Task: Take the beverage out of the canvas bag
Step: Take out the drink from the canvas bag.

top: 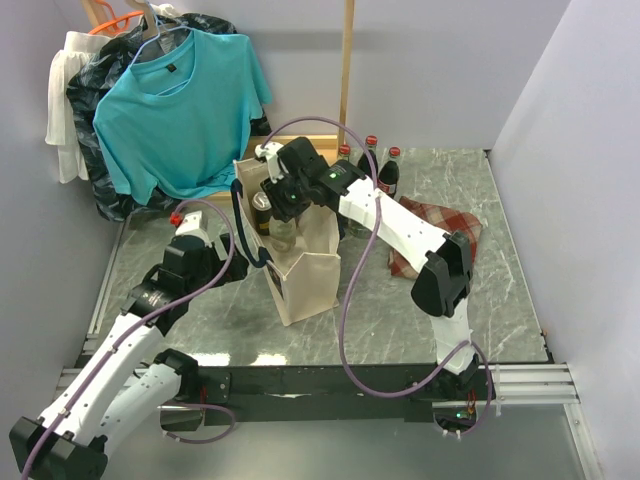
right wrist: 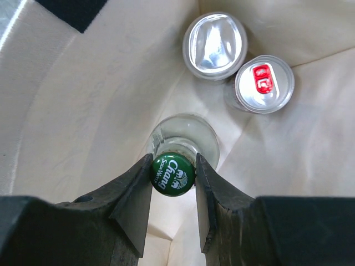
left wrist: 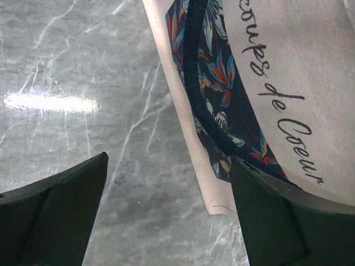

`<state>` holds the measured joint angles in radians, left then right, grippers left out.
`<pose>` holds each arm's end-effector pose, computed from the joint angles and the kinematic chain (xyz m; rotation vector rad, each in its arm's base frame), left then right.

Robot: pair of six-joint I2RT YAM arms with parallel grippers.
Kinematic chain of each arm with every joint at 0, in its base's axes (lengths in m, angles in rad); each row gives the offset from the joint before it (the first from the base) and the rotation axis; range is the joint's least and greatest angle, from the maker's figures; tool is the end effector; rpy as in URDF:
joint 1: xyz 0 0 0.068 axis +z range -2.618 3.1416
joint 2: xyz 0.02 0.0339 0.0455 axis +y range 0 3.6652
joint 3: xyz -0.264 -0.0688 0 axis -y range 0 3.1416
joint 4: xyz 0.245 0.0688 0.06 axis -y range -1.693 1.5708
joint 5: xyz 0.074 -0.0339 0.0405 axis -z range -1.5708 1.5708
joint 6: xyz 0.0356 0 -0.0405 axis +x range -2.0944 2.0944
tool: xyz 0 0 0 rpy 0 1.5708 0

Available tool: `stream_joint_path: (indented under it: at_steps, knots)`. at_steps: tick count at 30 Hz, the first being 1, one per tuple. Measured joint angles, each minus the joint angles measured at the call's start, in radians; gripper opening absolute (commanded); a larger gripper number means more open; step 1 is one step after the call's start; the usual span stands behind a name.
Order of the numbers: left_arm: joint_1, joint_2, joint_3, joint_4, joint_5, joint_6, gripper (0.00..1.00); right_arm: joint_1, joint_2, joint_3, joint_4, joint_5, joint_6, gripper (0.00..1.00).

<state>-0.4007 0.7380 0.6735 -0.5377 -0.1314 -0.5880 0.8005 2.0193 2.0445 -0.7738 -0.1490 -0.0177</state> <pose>0.1520 -0.0593 0.2733 -0.2811 2.1801 -0.4211 0.3151 0.3323 0.3432 -1.0163 2.1498 0.5592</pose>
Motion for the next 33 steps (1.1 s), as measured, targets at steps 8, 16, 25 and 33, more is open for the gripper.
stream_joint_path:
  at_steps: [8, 16, 25, 33]
  knots:
    - [-0.003, 0.011, 0.001, 0.001, 0.002, 0.0, 0.96, 0.02, -0.01, 0.0, -0.005, 0.08, 0.029, 0.0]
    - [-0.004, 0.011, 0.001, 0.001, 0.003, 0.0, 0.96, 0.03, -0.031, 0.0, -0.014, 0.14, 0.065, 0.0]
    - [-0.005, -0.055, 0.001, 0.001, 0.002, 0.0, 0.96, 0.042, -0.058, 0.038, -0.058, 0.201, 0.076, 0.0]
    - [-0.005, -0.116, 0.001, 0.001, -0.006, -0.004, 0.96, 0.074, -0.104, 0.068, -0.116, 0.257, 0.078, 0.0]
